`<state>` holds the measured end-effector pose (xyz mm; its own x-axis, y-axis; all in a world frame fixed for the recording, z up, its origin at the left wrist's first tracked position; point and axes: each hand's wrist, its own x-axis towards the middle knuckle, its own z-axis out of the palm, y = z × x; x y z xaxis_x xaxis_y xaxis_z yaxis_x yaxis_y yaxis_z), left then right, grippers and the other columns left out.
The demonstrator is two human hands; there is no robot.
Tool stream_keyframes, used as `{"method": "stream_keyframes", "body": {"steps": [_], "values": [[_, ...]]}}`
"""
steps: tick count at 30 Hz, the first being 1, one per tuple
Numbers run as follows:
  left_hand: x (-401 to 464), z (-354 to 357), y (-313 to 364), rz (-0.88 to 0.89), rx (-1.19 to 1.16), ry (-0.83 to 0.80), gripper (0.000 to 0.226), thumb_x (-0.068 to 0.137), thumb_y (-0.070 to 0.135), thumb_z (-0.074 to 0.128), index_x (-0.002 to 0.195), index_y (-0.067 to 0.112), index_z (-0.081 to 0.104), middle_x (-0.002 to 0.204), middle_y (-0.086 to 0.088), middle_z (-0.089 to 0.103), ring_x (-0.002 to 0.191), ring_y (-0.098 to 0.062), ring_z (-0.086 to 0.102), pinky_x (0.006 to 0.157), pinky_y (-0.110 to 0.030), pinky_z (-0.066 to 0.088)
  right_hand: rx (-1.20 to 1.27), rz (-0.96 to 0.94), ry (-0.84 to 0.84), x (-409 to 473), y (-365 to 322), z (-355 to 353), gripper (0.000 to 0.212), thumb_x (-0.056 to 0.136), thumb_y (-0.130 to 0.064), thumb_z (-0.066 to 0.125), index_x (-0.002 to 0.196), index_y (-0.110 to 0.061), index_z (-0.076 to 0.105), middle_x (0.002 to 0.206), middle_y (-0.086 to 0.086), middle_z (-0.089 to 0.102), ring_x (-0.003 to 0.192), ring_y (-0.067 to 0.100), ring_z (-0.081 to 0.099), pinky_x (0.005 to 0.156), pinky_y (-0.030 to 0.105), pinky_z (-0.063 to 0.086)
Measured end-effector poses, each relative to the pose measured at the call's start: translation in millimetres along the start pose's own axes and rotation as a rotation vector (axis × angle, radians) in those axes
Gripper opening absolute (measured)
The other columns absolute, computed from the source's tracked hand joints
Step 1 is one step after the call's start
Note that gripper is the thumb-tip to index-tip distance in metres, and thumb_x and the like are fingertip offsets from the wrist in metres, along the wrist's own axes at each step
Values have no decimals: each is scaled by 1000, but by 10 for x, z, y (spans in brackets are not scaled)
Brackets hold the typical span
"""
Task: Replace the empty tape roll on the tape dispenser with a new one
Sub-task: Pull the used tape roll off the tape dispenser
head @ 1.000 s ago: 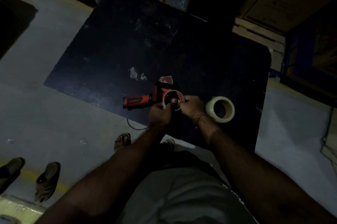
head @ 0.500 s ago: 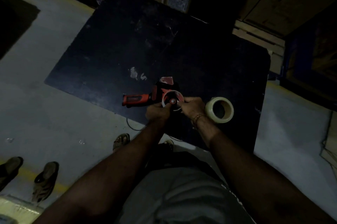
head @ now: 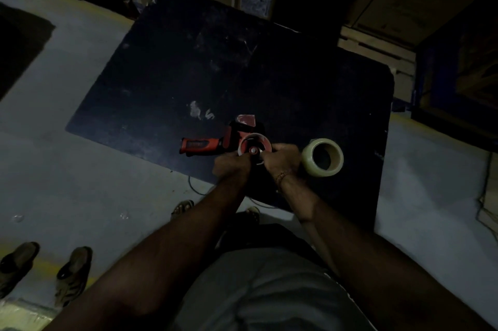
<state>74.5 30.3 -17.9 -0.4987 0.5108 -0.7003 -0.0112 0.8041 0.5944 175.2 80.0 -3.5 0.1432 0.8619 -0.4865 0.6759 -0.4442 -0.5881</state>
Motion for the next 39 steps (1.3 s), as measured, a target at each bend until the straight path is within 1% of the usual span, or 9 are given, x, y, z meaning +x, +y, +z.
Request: {"method": "stream_keyframes", "body": {"steps": [9,13,18,23,29,33,36,38,39], "values": [[-82,-143,167,50,97,6,51,92,50,70,122,10,77,124,-12,76,119,-31,70,105,-39,56,-127,-48,34,-52,-75,-148,38,91,-42,71,64,-15,71,70,5,73,75,26,73,57,26,46],[-143,-315,290,106,16,91,47,95,48,70,113,6,79,114,-16,78,111,-33,72,98,-38,57,-126,-112,68,-168,-310,-189,59,95,-61,60,57,-16,64,67,5,72,67,24,69,61,30,50],[8,-710,432,81,-107,102,49,90,53,74,102,6,80,86,-8,76,86,-27,72,70,-32,57,-10,-237,49,-301,-674,-35,50,100,-55,59,77,-15,79,76,5,78,73,21,72,65,32,56],[280,-1140,424,37,-353,22,42,80,48,86,93,9,80,92,-15,81,85,-30,80,81,-50,67,-55,-314,45,-372,-1024,297,49,104,-47,56,81,-12,79,78,6,76,71,21,70,59,32,55],[660,-1618,331,67,-391,13,38,81,48,86,80,11,78,63,1,76,60,-15,75,49,-22,54,-220,-302,109,-329,-1537,726,44,101,-47,59,81,-12,76,78,8,76,71,26,71,48,21,33],[905,-1892,341,125,-310,-7,22,93,32,78,83,14,75,66,4,74,51,0,68,44,-14,49,-318,-223,107,-198,-1808,1016,42,100,-46,61,94,-9,79,96,13,79,90,32,76,66,34,60],[1032,-2043,313,176,-191,-29,21,94,23,77,78,27,64,74,13,65,56,2,65,44,-6,47,-353,-130,100,-93,-1909,1215,43,100,-46,63,106,-7,79,110,17,79,102,36,76,77,38,63],[1100,-2126,281,214,-88,-46,6,96,23,75,97,24,69,86,13,66,68,5,65,53,-6,48,-314,-74,84,-34,-1925,1338,45,99,-45,63,110,-4,79,115,19,78,106,38,76,79,40,64],[1134,-2162,260,218,-26,-52,19,96,25,74,113,15,72,97,8,69,82,0,68,63,-12,52,-286,-51,71,-9,-1923,1398,45,99,-44,63,112,-3,78,117,19,78,108,38,75,82,43,65]]}}
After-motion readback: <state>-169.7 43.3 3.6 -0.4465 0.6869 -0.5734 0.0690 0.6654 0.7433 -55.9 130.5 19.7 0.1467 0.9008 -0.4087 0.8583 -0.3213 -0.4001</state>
